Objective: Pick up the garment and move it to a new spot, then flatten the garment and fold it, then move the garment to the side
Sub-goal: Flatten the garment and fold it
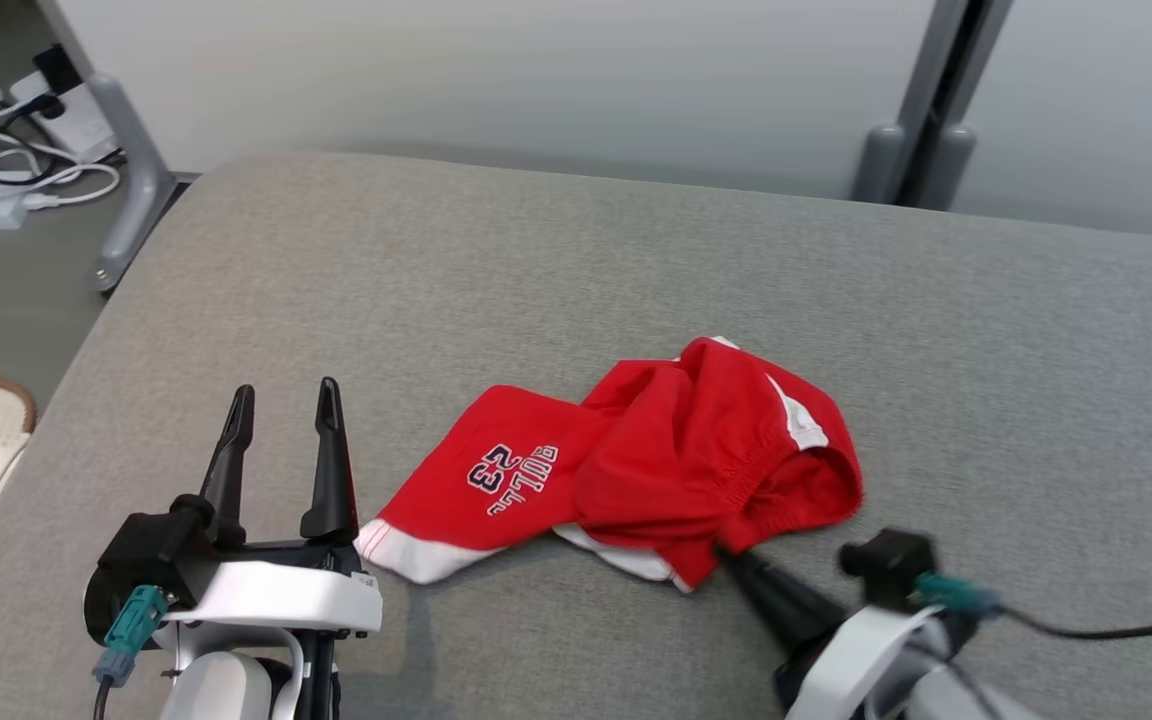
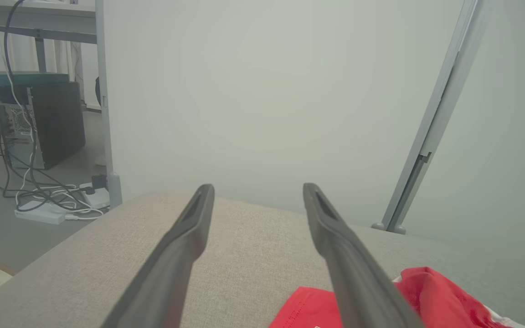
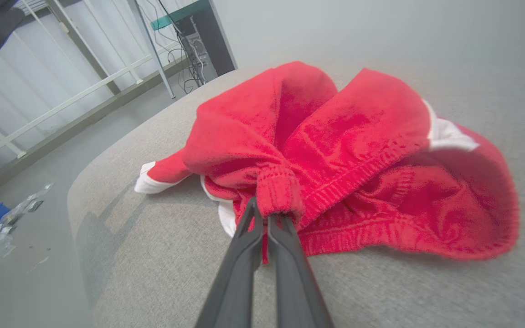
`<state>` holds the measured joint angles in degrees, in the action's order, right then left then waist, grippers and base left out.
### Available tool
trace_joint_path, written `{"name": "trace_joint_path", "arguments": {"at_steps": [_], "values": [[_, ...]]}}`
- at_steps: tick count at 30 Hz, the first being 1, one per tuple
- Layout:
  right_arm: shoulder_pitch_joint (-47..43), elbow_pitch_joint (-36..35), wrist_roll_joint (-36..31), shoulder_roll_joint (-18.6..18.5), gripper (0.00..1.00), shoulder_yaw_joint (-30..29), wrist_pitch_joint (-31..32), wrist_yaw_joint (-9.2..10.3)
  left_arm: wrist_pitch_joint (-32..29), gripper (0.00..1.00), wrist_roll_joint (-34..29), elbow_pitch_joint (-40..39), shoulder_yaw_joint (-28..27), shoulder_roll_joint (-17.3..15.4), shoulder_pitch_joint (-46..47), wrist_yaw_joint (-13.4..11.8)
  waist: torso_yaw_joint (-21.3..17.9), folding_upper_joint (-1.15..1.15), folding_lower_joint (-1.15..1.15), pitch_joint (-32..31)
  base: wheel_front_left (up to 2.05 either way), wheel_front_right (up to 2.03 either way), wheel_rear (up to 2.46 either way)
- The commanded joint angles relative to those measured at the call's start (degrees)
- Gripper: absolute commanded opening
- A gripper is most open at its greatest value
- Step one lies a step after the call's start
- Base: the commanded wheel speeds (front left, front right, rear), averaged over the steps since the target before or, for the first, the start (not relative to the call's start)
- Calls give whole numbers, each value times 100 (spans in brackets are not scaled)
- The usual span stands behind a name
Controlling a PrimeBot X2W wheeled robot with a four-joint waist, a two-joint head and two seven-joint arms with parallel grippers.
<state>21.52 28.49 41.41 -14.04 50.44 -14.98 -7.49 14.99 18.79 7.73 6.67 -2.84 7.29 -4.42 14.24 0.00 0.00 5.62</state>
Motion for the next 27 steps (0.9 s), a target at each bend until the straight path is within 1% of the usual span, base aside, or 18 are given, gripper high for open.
{"name": "trace_joint_path", "arguments": {"at_steps": [1, 2, 5, 7, 12, 18, 19, 21, 23, 24, 25, 26, 27], "values": [[-13, -53, 77, -135, 0, -156, -26, 0, 23, 100, 28, -19, -16, -18, -58, -7, -111, 0, 0, -21, 0, 0, 0], [-22, -123, 146, -213, 0, -262, -26, 0, 22, 100, 39, -17, -21, -16, -55, -14, -169, 0, 0, -29, 0, 0, 0], [143, -146, -6, -675, 0, -328, -23, 1, 22, 100, 44, -6, -27, -16, -62, -13, -359, 0, 0, -54, 0, 0, 0], [229, -200, 58, -896, 0, -367, 57, 0, 22, 100, 61, 20, -3, -20, -46, 7, -463, 0, 0, -76, 0, 0, 0], [499, -597, 232, -1617, 0, -247, 519, 1, 22, 100, 141, 29, 79, -18, -5, -37, -667, 0, 0, -112, 0, 0, 0], [828, -999, 41, -2561, 0, -94, 976, 1, 22, 100, 186, 49, 196, -19, -22, -79, -752, 0, 0, -143, 0, 0, 0], [847, -1022, 47, -2675, 0, -87, 1051, 1, 22, 100, 193, 55, 214, -19, -23, -77, -750, 0, 0, -151, 0, 0, 0], [767, -1031, 258, -2809, 0, -59, 1315, 1, 22, 100, 220, 58, 232, -20, -33, -85, -745, 0, 0, -164, 0, 0, 0], [713, -1067, 469, -2898, 0, -40, 1508, 1, 22, 100, 243, 51, 242, -19, -37, -104, -735, 0, 0, -164, 0, 0, 0], [683, -1059, 568, -2917, 32, -44, 1563, 1, 22, 100, 243, 48, 246, -18, -37, -109, -732, 0, 0, -161, 0, 0, 0], [675, -1030, 567, -2944, 90, -47, 1572, 1, 22, 100, 250, 44, 251, -18, -40, -114, -730, 0, 0, -156, 0, 0, 0], [688, -964, 495, -2963, 100, -56, 1521, 1, 22, 100, 257, 42, 255, -18, -40, -114, -728, 0, 0, -148, 0, 0, 0], [687, -881, 444, -2937, 100, -92, 1443, 1, 22, 100, 260, 45, 262, -18, -39, -110, -727, 0, 0, -140, 0, 0, 0]]}}
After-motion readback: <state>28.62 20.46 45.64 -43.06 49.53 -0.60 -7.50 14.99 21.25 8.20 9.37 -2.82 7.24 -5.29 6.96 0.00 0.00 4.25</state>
